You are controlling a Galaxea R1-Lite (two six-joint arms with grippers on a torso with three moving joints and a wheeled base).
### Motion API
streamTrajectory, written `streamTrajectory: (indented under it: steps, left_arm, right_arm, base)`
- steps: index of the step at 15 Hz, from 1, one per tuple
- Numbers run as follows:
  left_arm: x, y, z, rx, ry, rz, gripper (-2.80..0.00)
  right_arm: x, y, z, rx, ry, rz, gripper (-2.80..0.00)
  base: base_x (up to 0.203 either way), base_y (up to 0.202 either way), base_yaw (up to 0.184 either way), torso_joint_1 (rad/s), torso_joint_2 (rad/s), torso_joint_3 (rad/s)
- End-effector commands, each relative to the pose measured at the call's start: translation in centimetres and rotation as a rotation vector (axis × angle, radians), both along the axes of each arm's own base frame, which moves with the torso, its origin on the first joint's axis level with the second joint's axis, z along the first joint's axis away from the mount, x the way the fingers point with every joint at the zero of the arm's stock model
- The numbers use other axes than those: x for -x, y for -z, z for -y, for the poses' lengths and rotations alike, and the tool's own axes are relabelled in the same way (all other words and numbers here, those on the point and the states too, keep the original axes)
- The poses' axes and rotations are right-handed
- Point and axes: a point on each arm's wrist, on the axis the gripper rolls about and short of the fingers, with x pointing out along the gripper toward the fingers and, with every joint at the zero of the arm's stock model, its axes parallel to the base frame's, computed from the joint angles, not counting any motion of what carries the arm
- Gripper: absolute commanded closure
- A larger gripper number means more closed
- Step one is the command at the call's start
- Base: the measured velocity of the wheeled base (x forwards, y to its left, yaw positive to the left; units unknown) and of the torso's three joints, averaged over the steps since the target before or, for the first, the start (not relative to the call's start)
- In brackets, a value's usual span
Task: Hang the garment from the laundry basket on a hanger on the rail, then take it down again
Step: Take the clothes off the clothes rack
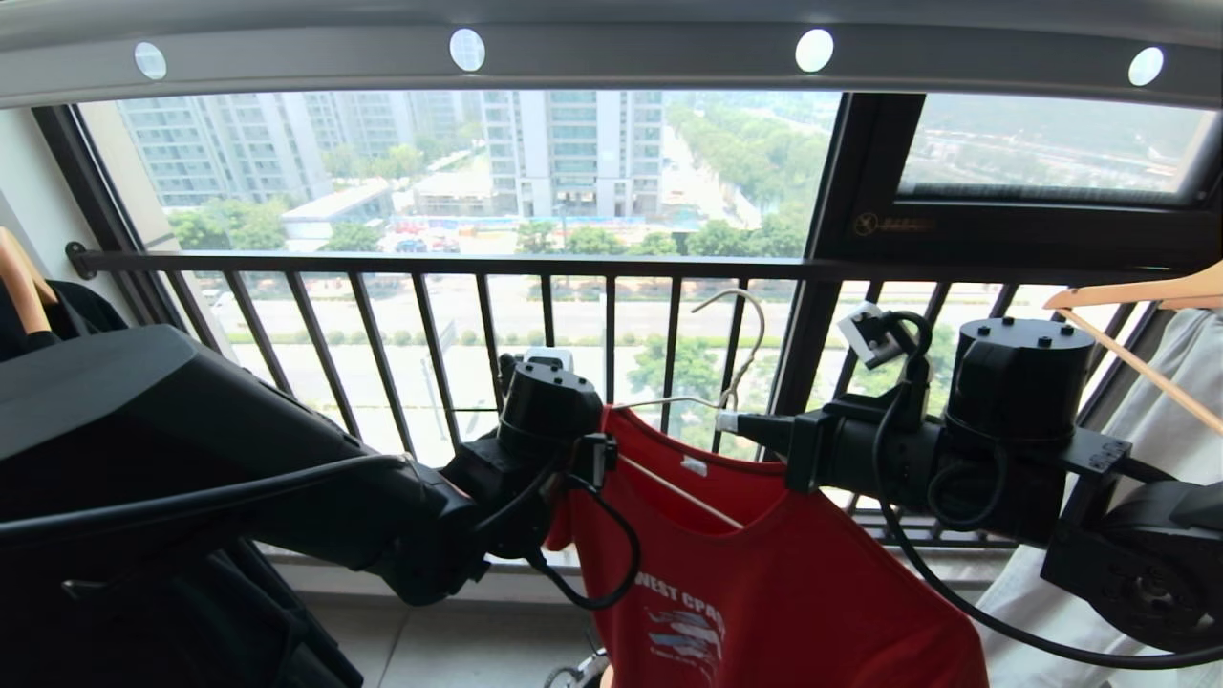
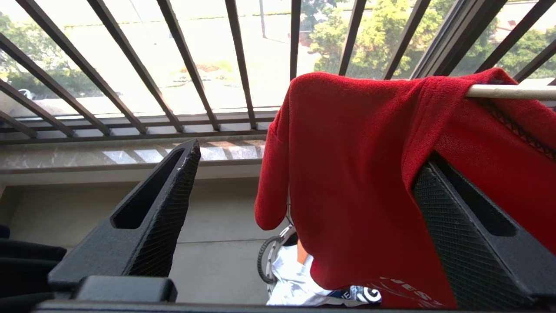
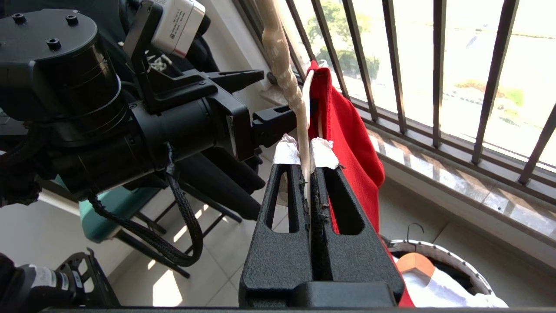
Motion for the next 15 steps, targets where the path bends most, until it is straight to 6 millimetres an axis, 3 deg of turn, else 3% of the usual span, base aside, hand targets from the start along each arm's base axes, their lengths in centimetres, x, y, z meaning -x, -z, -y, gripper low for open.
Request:
streamTrajectory:
  steps: [1,6,15]
  left_arm:
    - [0.2,-0.6,-0.1,0.016,0.001,0.011,-2.80]
    - [-0.2,0.2,0.3,0.032,0.008,0.024,-2.80]
    - [-0.3,-0.3,0.0,0.033,-0.027,0.045,-2.80]
  right_arm:
    - [0.1,-0.2,-0.1,-0.006,-0.006,0.005,0.00]
    - [1.0,-0.5,-0.6,-0.009,-0.034,0.015,0.00]
    - [1.3,-0.7,-0.7,-0.012,-0.043,0.020,0.00]
  base:
    - [0.000,0.000,0.000,0.000,0.00,0.000]
    - [0.000,0.000,0.000,0.000,0.00,0.000]
    - [0.000,0.000,0.000,0.000,0.00,0.000]
